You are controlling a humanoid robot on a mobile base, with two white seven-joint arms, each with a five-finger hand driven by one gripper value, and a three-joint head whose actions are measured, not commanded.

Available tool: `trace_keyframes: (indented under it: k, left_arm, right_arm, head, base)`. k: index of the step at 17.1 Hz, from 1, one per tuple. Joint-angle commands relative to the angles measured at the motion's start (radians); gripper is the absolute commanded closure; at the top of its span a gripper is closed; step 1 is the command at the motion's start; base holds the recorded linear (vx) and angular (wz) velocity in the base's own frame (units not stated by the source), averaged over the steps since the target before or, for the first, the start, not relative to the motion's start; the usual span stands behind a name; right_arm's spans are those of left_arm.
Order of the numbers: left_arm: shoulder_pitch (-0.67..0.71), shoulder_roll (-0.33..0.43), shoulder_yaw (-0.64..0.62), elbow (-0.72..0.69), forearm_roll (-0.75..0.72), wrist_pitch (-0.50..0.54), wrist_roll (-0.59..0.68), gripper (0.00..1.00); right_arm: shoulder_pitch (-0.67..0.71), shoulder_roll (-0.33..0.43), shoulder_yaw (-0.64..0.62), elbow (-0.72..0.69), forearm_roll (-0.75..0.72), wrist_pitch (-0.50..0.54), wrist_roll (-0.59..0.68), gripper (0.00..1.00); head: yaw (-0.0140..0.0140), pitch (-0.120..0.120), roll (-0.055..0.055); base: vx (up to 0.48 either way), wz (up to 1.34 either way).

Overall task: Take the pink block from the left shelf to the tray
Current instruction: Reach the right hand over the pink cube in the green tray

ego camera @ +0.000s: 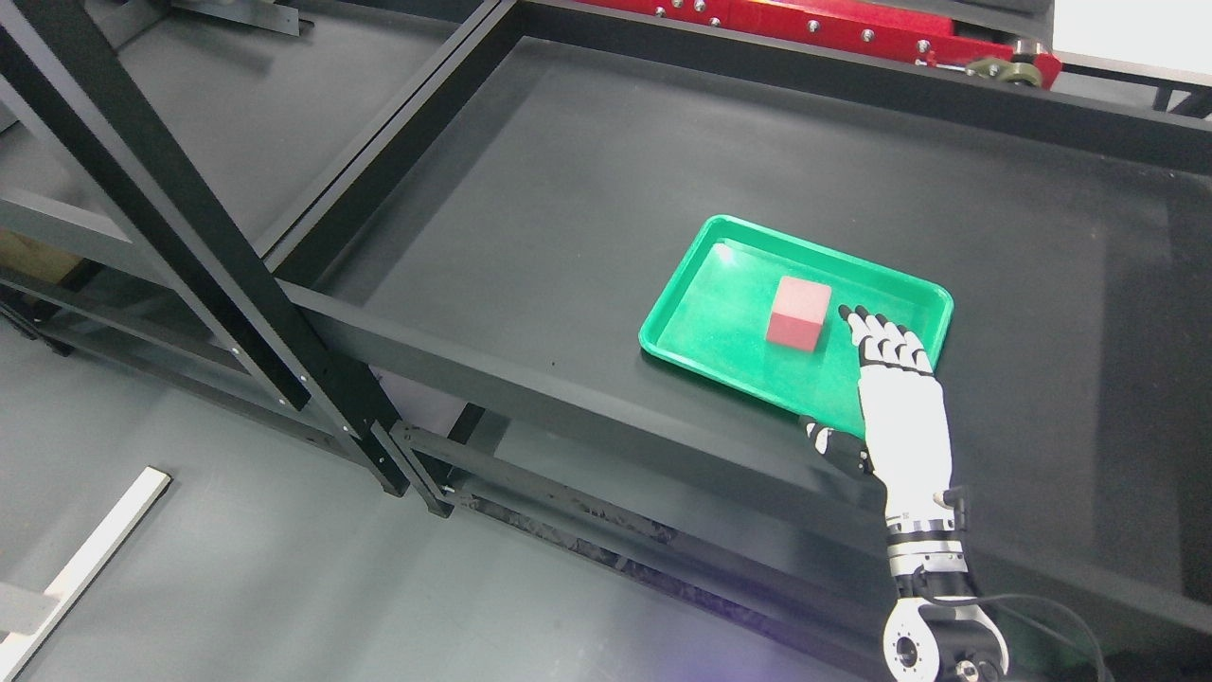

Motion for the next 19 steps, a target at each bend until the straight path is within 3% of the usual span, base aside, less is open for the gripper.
trace_keyframes:
  k: [1, 5, 10, 19]
  left_arm:
    - [-0.023, 0.017, 0.0, -0.017, -0.002, -0.001, -0.001, 0.0]
    - [-0.023, 0.017, 0.0, -0.017, -0.002, -0.001, -0.001, 0.0]
    - [-0.023, 0.017, 0.0, -0.017, -0.002, -0.001, -0.001, 0.0]
    - [-0.023, 0.017, 0.0, -0.017, -0.002, -0.001, -0.001, 0.0]
  right_arm:
    - [0.0, -0.017, -0.003, 0.012, -0.005, 0.003, 0.038, 0.01]
    - [-0.004, -0.017, -0.003, 0.035, -0.003, 0.019, 0.047, 0.01]
    - [-0.001, -0.017, -0.007, 0.038, -0.003, 0.022, 0.211, 0.01]
    - [0.019, -0.017, -0.018, 0.046, -0.003, 0.049, 0.274, 0.01]
  head:
    - [0.0, 0.0, 0.0]
    - [0.0, 0.0, 0.0]
    - [0.0, 0.0, 0.0]
    - [0.0, 0.0, 0.0]
  base:
    - [0.213, 0.08]
    - [0.226, 0.07]
    - [0.195, 0.07]
    - [0.093, 0.02]
